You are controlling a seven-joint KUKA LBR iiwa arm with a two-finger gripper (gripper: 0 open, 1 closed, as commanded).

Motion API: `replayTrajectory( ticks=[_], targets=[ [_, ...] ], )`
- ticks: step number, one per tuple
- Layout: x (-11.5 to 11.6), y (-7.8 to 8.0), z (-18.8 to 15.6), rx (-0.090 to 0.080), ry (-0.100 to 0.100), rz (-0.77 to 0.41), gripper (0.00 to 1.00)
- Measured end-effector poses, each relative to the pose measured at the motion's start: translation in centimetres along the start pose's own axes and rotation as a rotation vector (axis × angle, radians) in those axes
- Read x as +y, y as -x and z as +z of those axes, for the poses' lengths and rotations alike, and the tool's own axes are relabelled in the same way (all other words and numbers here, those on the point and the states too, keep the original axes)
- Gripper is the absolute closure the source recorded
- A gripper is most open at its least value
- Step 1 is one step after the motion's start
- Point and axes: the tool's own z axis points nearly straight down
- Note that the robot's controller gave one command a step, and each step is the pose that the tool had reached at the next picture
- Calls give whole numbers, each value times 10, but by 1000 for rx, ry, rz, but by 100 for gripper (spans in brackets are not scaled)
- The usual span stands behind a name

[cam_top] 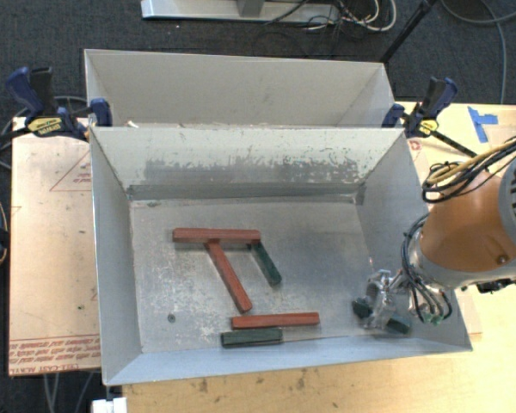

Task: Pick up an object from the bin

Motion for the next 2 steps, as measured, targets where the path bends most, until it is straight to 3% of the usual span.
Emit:
replayTrajectory(
  ticks=[1, 2],
  targets=[
    [0, -2, -5, 6, 0, -1, 100],
    [-1, 0, -104, 1, -2, 0, 100]
  ],
)
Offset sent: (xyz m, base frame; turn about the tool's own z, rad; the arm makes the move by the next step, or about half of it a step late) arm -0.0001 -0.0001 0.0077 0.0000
